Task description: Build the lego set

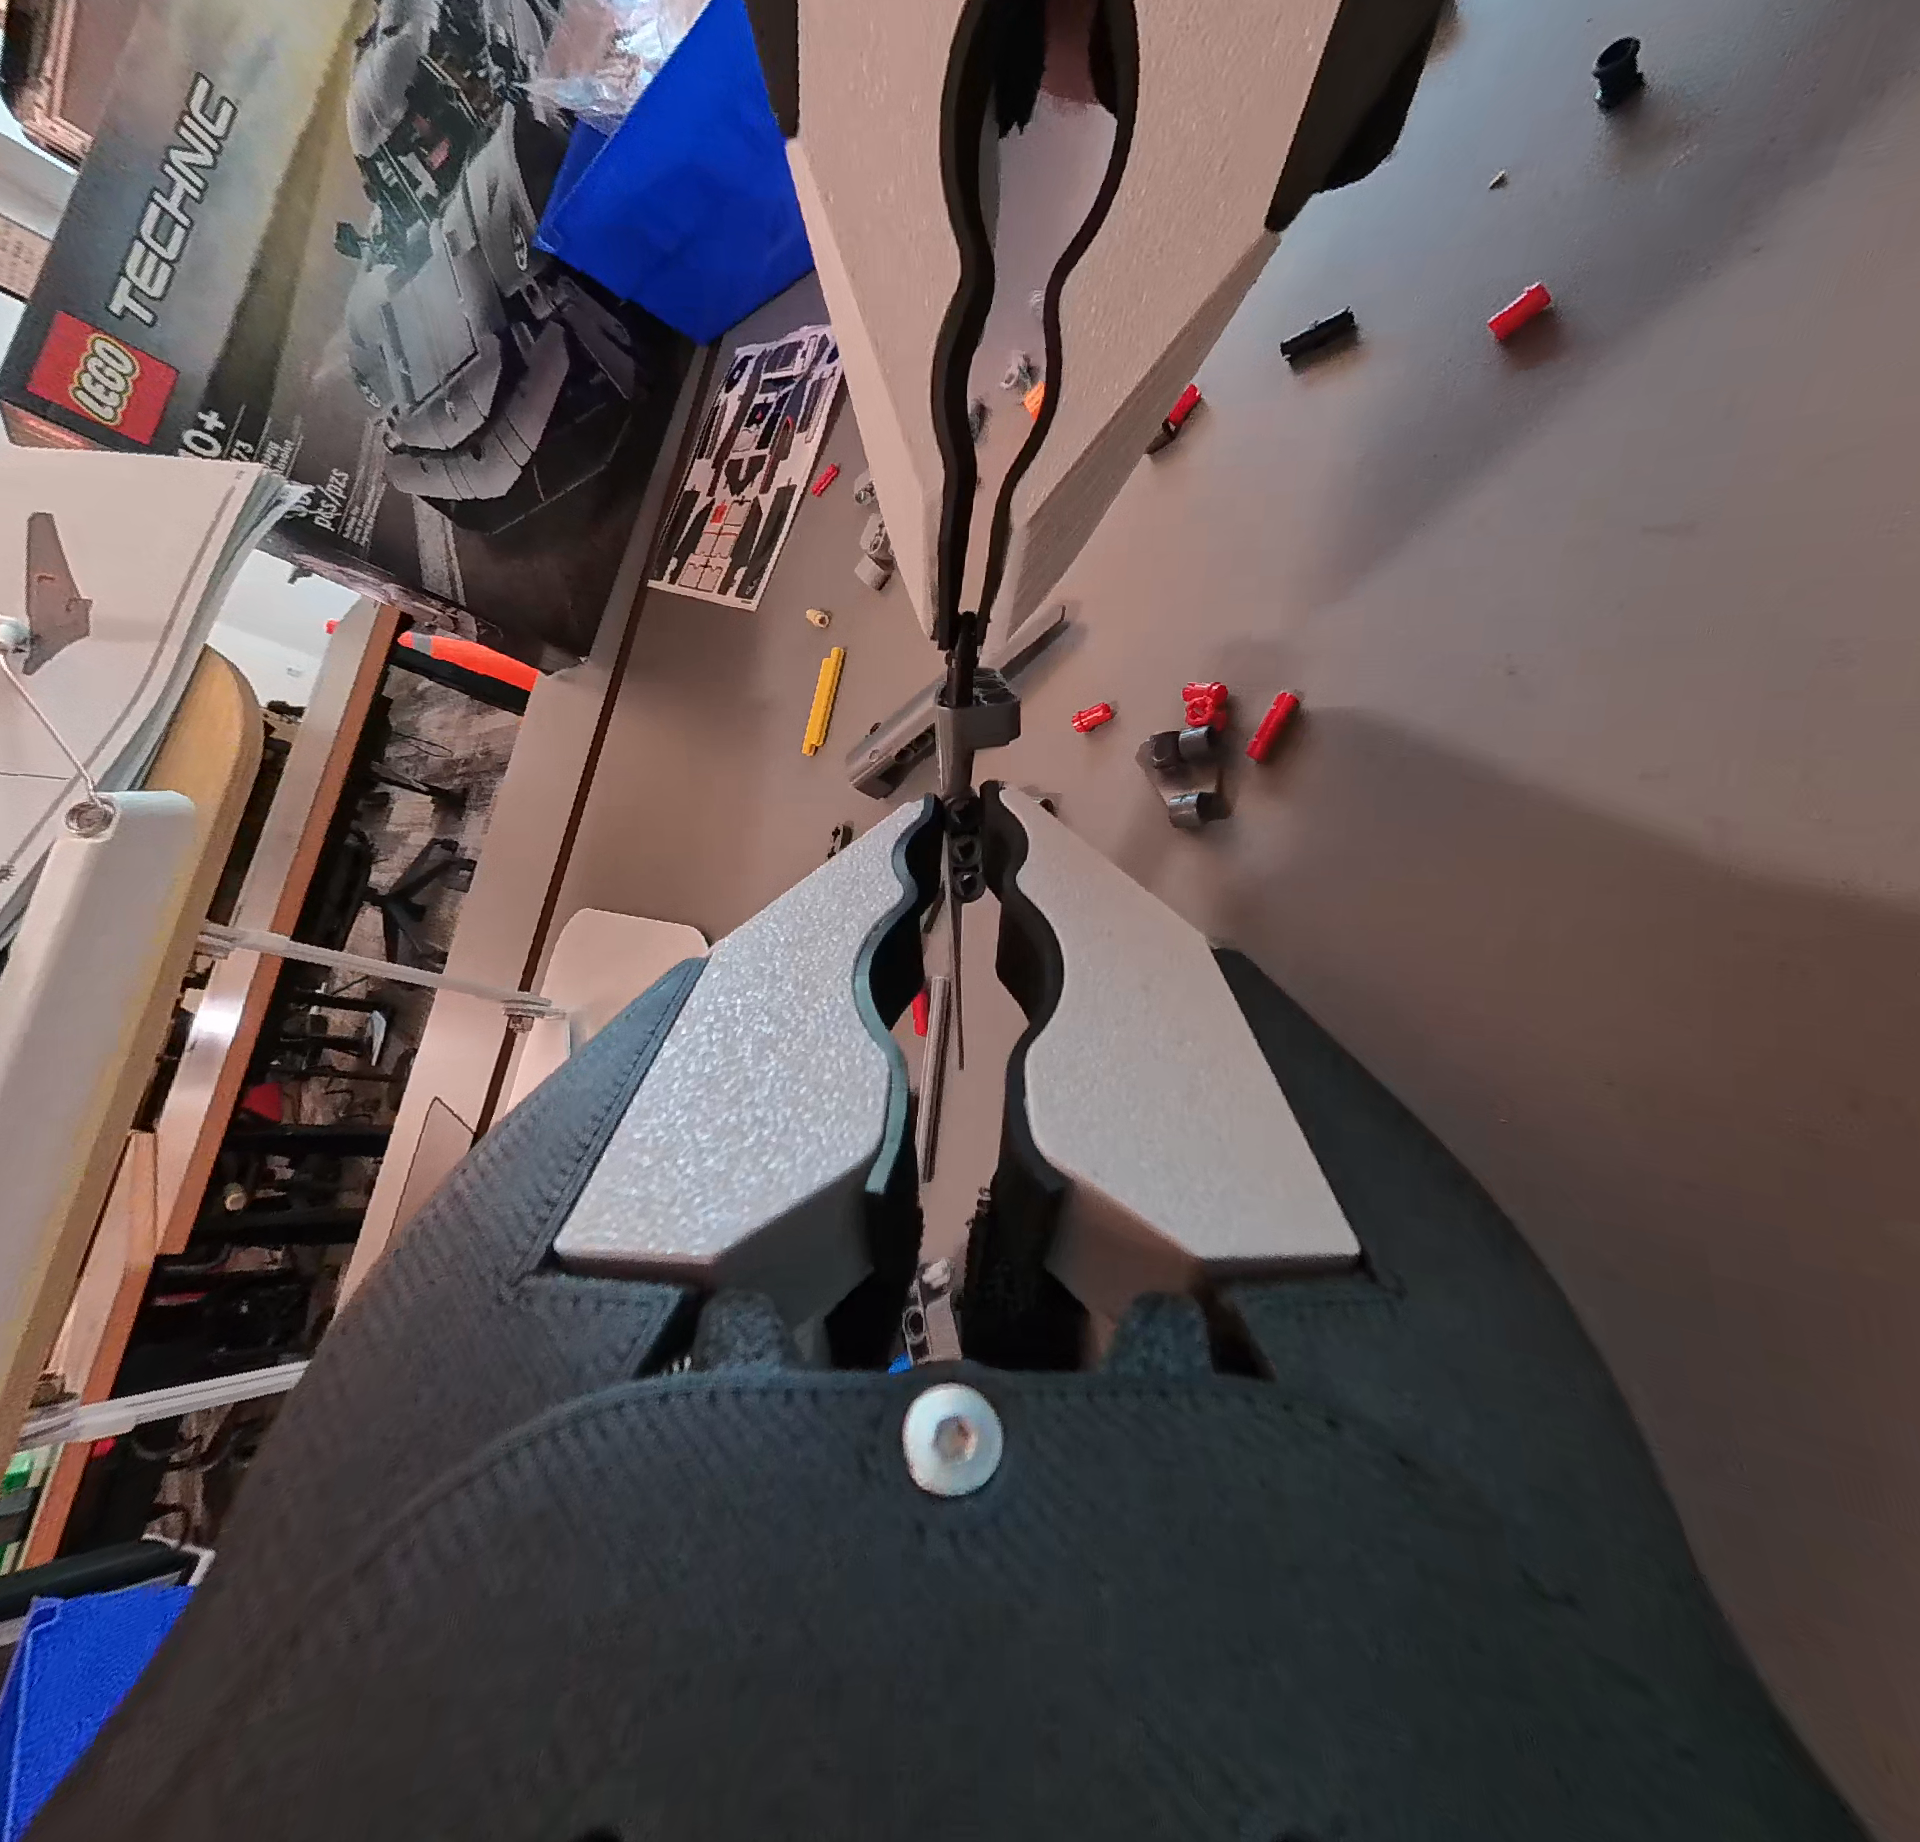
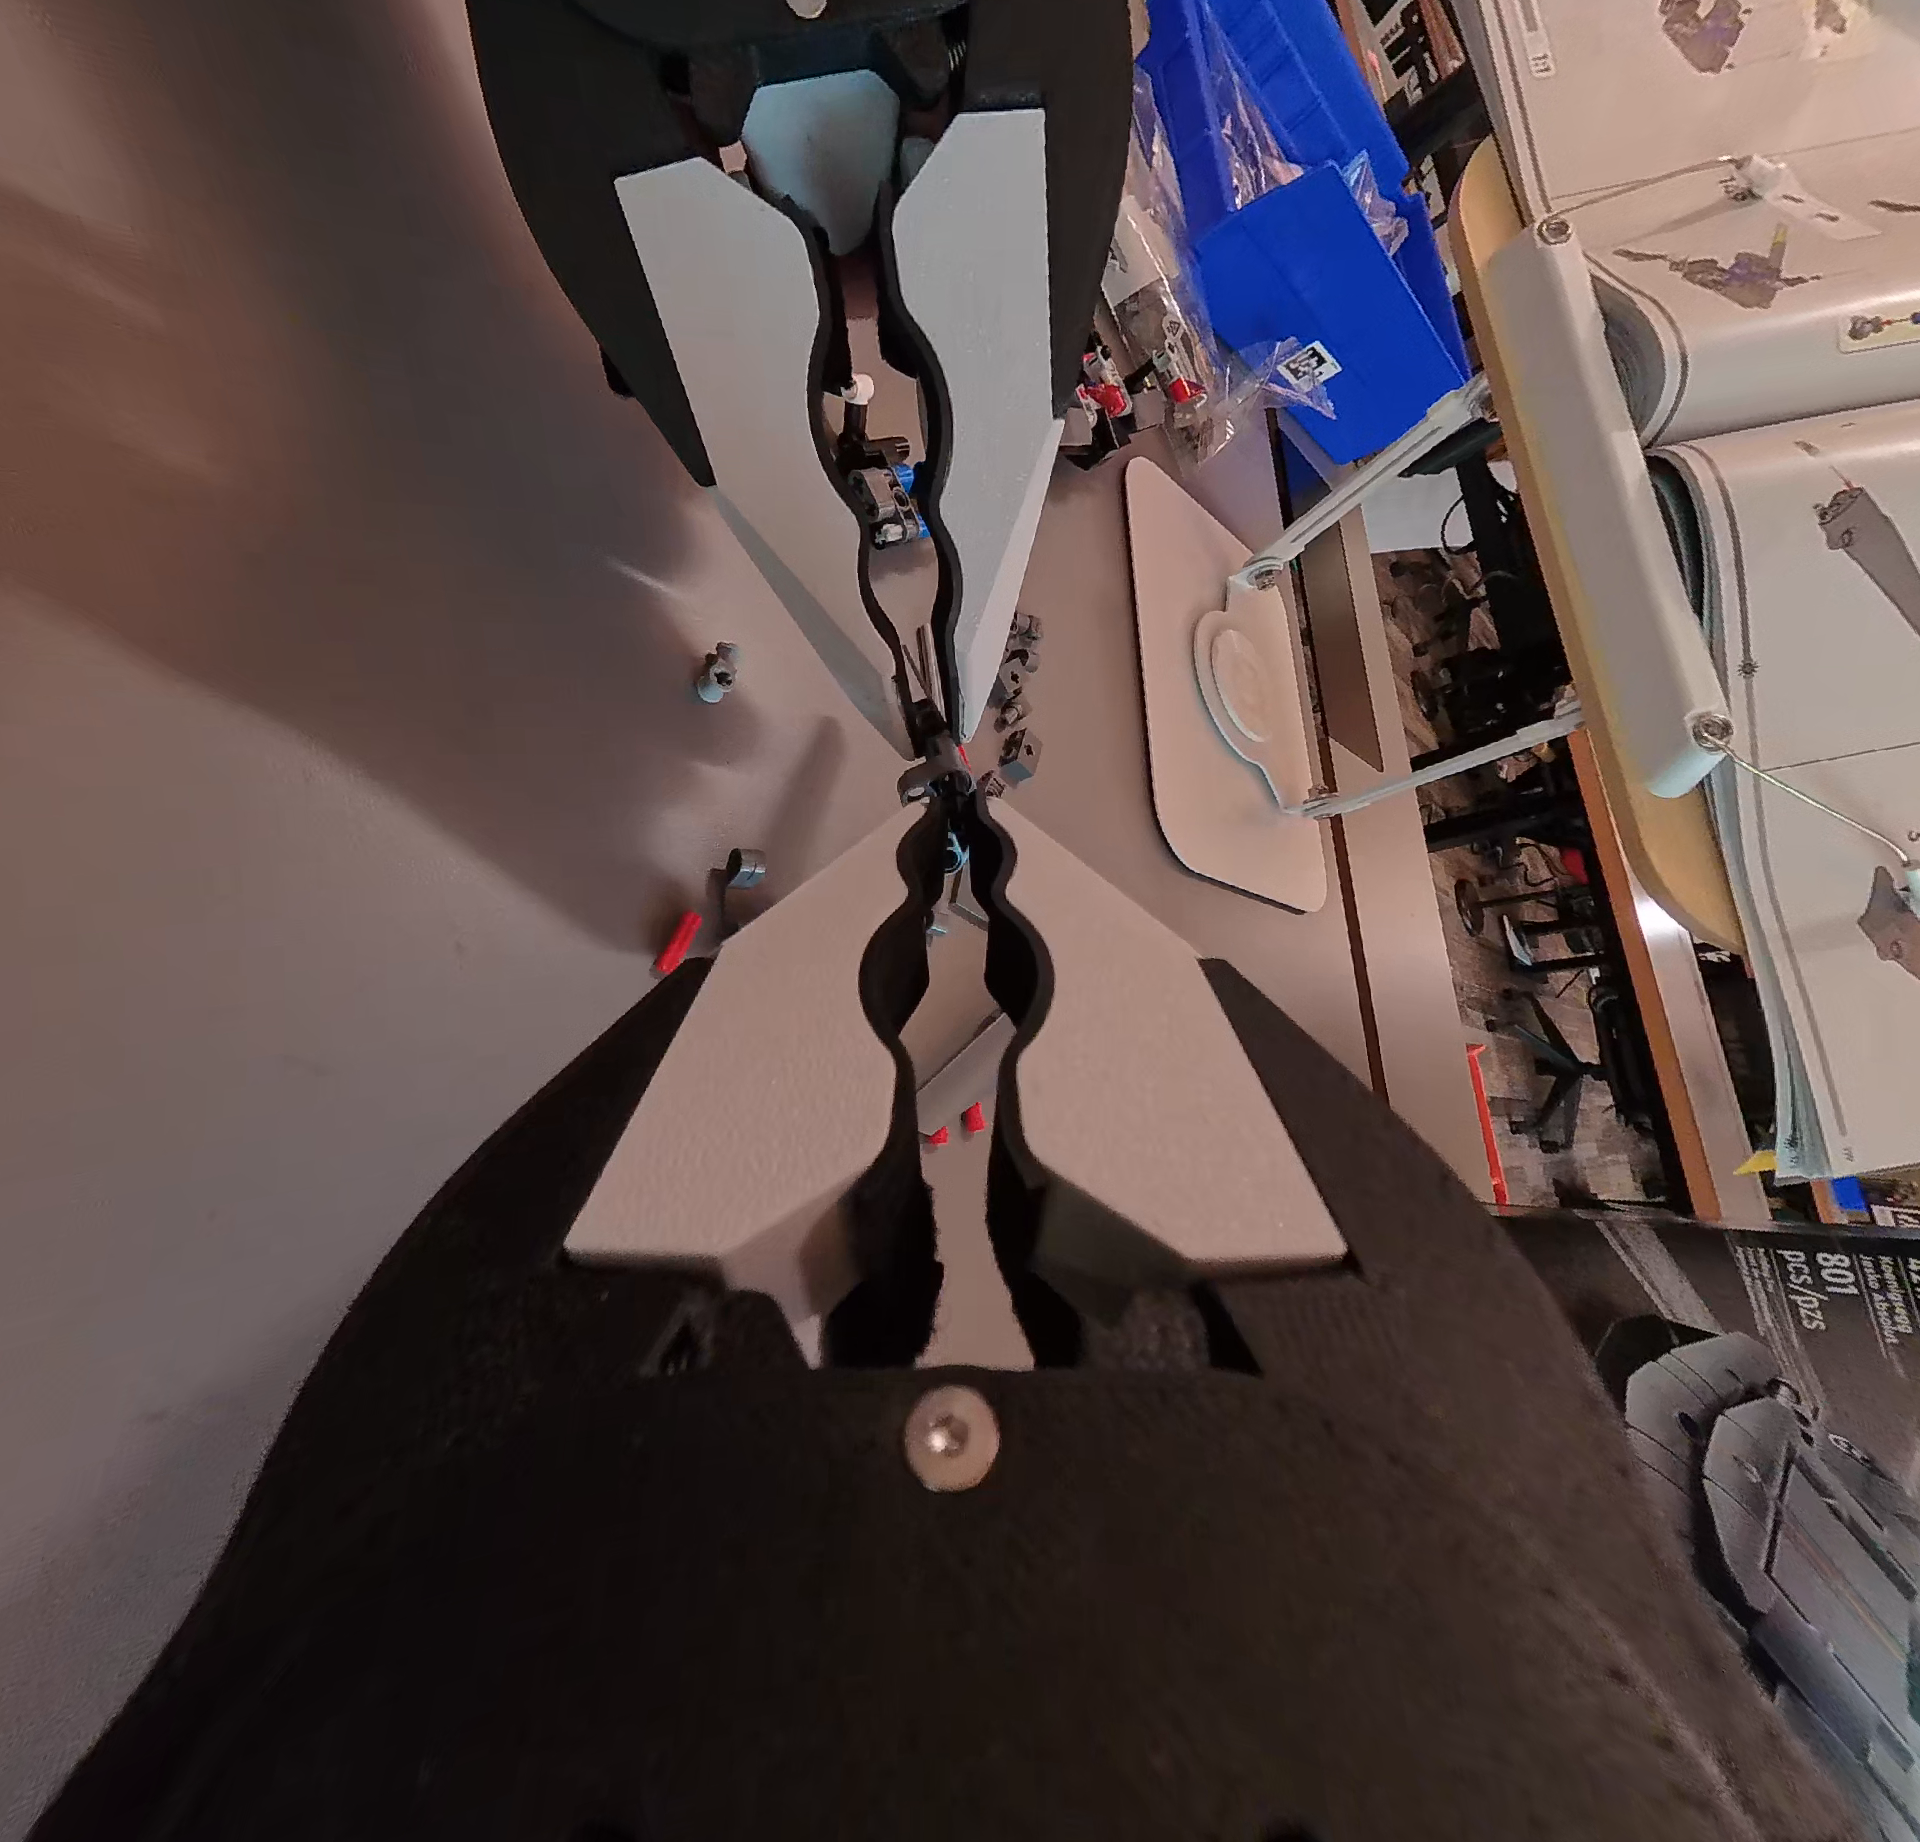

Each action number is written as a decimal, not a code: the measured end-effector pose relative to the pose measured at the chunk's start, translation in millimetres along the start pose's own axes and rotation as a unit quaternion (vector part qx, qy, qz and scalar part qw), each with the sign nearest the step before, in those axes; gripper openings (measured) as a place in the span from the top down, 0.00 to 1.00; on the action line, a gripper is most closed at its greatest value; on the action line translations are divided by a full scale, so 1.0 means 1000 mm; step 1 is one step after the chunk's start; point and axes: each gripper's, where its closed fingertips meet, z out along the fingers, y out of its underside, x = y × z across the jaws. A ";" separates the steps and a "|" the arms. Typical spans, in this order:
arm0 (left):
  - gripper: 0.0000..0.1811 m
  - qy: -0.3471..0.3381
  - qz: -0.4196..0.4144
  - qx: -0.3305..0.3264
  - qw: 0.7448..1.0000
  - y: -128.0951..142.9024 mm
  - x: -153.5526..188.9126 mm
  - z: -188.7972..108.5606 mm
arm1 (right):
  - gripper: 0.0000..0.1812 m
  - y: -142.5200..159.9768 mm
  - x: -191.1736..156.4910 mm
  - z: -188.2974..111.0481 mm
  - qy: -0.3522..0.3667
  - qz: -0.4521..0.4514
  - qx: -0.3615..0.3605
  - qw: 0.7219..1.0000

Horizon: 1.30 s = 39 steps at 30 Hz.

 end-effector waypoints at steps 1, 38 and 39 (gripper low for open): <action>0.98 0.002 -0.004 0.006 1.000 -0.001 0.000 0.000 | 0.99 -0.001 0.001 0.000 0.000 0.005 0.004 1.000; 0.98 -0.030 0.055 -0.009 0.998 -0.001 0.005 0.003 | 0.99 0.013 -0.004 0.004 -0.011 -0.009 -0.035 0.999; 0.98 -0.026 0.049 -0.004 0.998 -0.002 0.005 0.003 | 0.99 0.013 -0.003 0.003 -0.014 -0.001 -0.028 1.000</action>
